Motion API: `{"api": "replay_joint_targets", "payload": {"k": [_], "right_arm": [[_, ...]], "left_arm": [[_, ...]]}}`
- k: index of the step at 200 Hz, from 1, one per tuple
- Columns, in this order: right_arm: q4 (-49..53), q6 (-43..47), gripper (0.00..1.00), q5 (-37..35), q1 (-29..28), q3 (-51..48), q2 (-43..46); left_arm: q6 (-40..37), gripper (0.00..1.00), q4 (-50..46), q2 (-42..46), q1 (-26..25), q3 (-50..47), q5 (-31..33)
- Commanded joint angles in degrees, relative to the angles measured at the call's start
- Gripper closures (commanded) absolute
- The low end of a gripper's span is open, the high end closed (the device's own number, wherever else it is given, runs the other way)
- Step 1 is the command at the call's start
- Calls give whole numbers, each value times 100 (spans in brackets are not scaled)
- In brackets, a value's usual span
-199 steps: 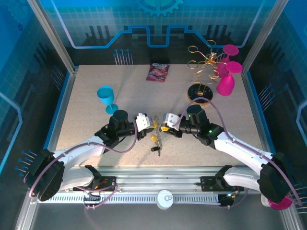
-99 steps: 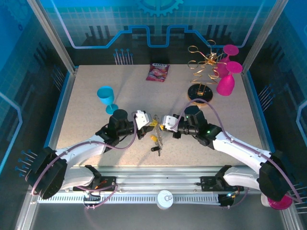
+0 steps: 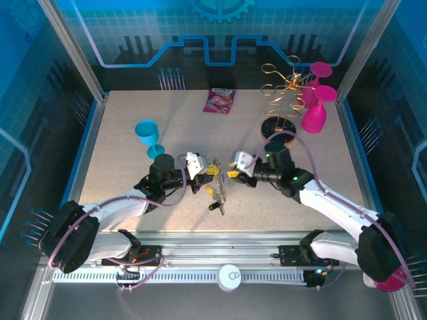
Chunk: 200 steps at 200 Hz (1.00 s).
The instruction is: Put the keys on the keyring
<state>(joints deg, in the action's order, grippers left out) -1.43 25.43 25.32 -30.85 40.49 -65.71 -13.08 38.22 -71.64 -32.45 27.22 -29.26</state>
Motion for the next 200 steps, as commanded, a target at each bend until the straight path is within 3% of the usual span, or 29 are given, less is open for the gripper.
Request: {"api": "replay_joint_targets", "payload": {"k": [1,39,95,123,200], "right_arm": [[-583,-1266,69,1459,343,-120,209],[-1675,-1655,73,2004,314,-222,-255],[-626,-584,72,1894,18,185,-676],[-520,-430,77,1877,7,252,-723],[-391,-191,74,1899,-41,201,-668]], "left_arm": [[-409,100,835,146,35,-191,-400],[-564,100,1284,18,50,-298,-706],[-577,100,1119,121,47,-276,-845],[-534,100,1168,113,45,-289,-871],[-643,100,752,130,47,-191,-539]]}}
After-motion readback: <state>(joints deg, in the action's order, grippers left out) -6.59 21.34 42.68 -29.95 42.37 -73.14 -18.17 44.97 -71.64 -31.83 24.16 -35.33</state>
